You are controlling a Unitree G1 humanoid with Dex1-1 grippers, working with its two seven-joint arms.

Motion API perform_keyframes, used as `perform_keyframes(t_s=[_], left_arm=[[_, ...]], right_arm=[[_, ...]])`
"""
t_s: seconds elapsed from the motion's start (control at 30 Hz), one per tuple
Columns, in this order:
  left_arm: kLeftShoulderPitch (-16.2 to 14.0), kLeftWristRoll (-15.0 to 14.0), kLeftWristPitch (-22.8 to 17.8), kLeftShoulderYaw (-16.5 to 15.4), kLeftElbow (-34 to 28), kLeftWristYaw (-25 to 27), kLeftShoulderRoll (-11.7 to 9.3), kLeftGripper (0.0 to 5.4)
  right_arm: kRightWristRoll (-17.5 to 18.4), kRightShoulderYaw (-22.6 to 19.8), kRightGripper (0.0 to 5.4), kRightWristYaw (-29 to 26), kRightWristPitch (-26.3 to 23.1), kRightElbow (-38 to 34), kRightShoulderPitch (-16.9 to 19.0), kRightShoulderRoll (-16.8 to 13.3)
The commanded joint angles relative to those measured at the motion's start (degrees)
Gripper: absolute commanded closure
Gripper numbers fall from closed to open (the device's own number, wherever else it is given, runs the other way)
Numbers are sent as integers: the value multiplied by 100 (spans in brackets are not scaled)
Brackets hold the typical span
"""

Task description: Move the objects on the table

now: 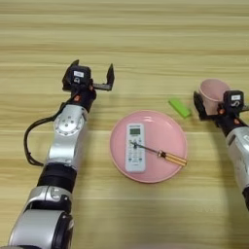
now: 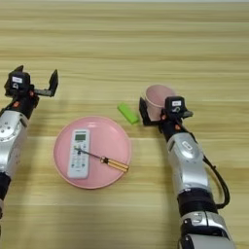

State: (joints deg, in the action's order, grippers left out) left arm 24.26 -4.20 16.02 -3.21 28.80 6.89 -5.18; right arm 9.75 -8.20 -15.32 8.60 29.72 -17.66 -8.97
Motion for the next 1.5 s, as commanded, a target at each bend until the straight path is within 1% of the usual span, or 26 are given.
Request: perform_keyframes(t_s=[0.03,0.07,0.17,0.43,0.53,0.6,0.73,0.8,0.87,0.9,0.93,1.13,1.2,1.27,1.3,1.37,1.4,1.5], left_arm=[[77,71,24,19,15,-9,6,0],[73,71,24,20,7,-9,5,0],[57,73,22,26,-25,-10,5,0],[48,68,11,55,-30,26,9,0],[6,15,-26,100,-108,174,2,0],[-42,-6,-33,137,-211,279,1,0],[-167,-149,-110,219,-562,642,-64,0],[-238,-209,-190,273,-815,915,-156,0],[-317,-153,-143,385,-1047,1242,-328,0],[-365,-174,-158,435,-1168,1436,-411,0],[-415,-254,-235,473,-1301,1643,-479,0],[-727,-949,-737,700,-2193,2879,-825,0],[-830,-1085,-856,828,-2463,3303,-1008,0],[-938,-1111,-902,990,-2719,3699,-1204,0],[-976,-1161,-961,1037,-2830,3840,-1260,0],[-1021,-1327,-1134,1142,-3067,4147,-1350,0],[-1040,-1365,-1190,1200,-3154,4259,-1394,0],[-1081,-1372,-1274,1302,-3317,4407,-1438,0]], right_arm=[[-10,-4,72,16,-133,74,-59,-19],[-11,-4,85,14,-130,68,-57,-18],[-16,-1,96,13,-131,37,-47,-22],[-14,-18,97,-13,-33,20,-64,-50],[-86,13,99,-37,148,-73,-51,-100],[-111,78,100,-151,224,-256,-6,-139],[-21,96,100,-305,183,-697,50,-194],[102,90,100,-439,17,-1005,79,-242],[188,160,100,-647,-163,-1367,136,-334],[216,209,100,-759,-260,-1562,174,-396],[253,240,100,-854,-364,-1755,210,-452],[702,235,101,-1458,-1147,-2834,359,-878],[827,257,101,-1677,-1400,-3146,406,-1055],[803,356,101,-1915,-1506,-3421,476,-1279],[800,385,101,-1999,-1553,-3517,498,-1355],[918,411,101,-2220,-1739,-3755,527,-1515],[955,432,101,-2323,-1790,-3861,549,-1583],[1058,507,102,-2604,-1899,-4181,659,-1749]])
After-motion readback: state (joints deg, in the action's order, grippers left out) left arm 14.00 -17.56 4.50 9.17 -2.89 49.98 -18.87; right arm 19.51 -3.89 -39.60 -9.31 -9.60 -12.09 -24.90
